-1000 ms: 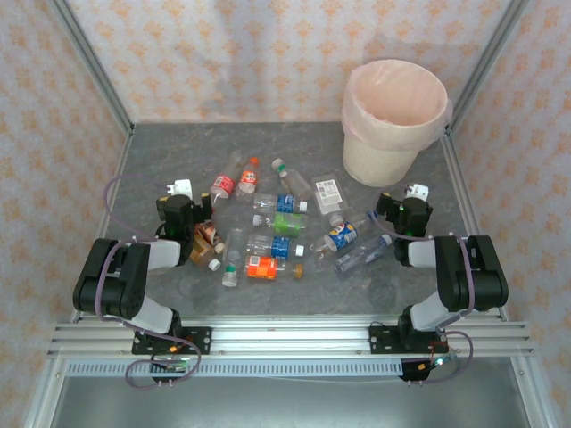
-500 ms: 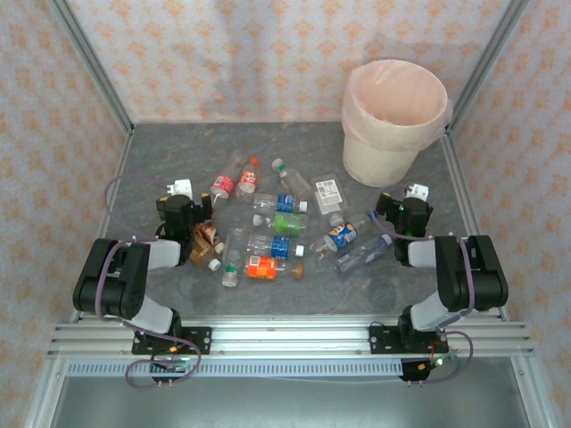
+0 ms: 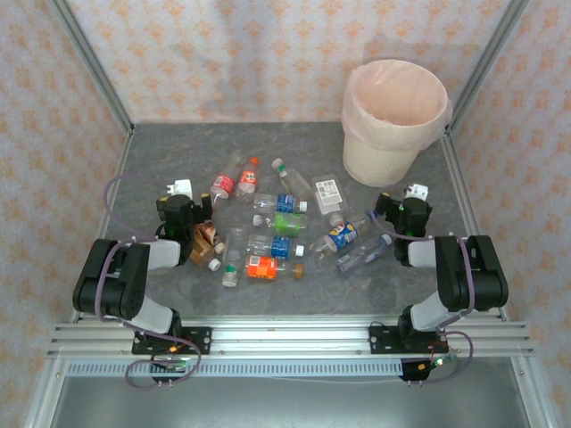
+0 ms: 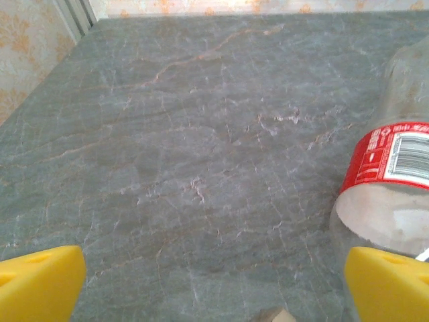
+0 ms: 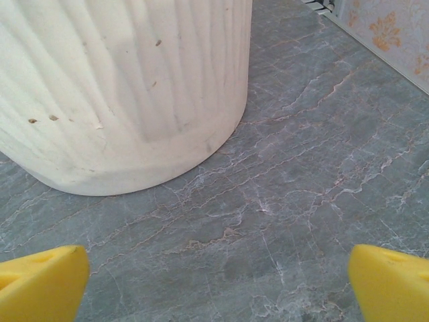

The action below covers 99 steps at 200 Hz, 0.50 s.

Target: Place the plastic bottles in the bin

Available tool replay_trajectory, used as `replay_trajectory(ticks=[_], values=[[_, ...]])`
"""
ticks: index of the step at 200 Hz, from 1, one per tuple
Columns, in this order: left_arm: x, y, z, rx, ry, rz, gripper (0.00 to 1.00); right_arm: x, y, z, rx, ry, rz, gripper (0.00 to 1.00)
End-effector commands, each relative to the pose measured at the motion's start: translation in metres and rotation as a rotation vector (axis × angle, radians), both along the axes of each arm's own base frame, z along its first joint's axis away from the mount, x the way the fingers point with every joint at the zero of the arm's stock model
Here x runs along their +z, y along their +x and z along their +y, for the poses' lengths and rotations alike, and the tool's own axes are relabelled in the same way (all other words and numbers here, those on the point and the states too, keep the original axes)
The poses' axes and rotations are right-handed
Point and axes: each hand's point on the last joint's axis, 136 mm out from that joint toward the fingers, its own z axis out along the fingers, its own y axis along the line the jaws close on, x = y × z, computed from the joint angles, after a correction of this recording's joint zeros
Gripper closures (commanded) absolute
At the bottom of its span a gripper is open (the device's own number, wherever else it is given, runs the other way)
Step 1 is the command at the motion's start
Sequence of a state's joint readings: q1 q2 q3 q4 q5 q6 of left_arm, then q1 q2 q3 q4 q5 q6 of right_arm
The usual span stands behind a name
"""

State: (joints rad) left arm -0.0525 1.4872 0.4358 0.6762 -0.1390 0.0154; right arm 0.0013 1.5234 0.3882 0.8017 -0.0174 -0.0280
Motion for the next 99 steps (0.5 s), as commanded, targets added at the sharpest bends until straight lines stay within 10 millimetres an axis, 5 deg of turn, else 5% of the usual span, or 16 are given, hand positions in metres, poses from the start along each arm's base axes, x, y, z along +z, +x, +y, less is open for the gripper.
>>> replay_trajectory(ticks=[1, 53, 71, 99], values=[[0.027, 0.003, -0.001, 0.006, -0.007, -0.013, 0.00, 0.025, -0.005, -0.001, -0.003, -0.001, -0.081, 0.01], [0.067, -0.014, 0.005, 0.096, -0.069, -0.038, 0.00, 0.065, -0.021, -0.017, -0.116, 0.031, -0.116, 0.01], [0.079, -0.018, 0.007, 0.144, -0.097, -0.030, 0.00, 0.068, -0.034, -0.030, -0.248, 0.144, -0.123, 0.01], [0.092, -0.029, 0.009, 0.220, -0.199, -0.009, 0.00, 0.070, -0.056, -0.023, -0.308, 0.332, -0.033, 0.00]])
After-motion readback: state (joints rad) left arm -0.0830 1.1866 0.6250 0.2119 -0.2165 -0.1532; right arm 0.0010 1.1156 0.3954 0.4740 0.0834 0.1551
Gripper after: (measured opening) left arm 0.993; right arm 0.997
